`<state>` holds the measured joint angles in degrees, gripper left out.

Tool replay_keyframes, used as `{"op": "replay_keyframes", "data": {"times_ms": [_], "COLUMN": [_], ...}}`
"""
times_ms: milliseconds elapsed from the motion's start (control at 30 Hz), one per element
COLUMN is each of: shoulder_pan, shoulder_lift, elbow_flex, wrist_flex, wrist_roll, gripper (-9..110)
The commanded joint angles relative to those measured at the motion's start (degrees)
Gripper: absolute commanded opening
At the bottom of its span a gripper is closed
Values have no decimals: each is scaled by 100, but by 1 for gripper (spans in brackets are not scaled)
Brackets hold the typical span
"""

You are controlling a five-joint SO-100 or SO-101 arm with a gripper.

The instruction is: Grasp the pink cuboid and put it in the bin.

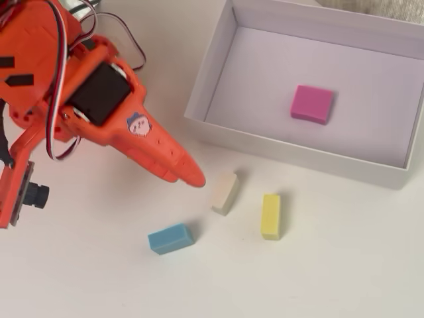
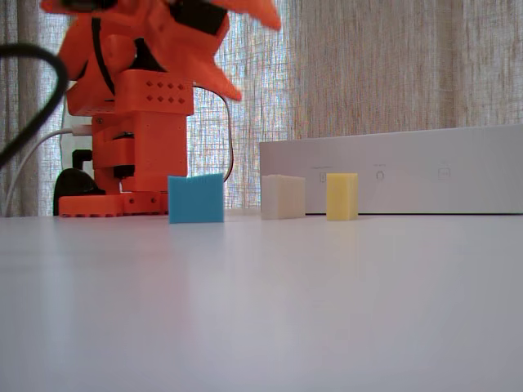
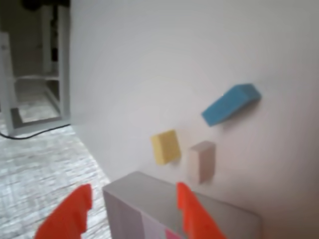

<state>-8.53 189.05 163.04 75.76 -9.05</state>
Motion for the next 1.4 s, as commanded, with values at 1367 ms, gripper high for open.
{"op": "replay_keyframes", "data": {"times_ms": [1367], "shoulder_pan": [88], "shoulder_lift": [53], "elbow_flex": [571], "wrist_flex": [62], "wrist_roll": [-176], "gripper": [-8]}}
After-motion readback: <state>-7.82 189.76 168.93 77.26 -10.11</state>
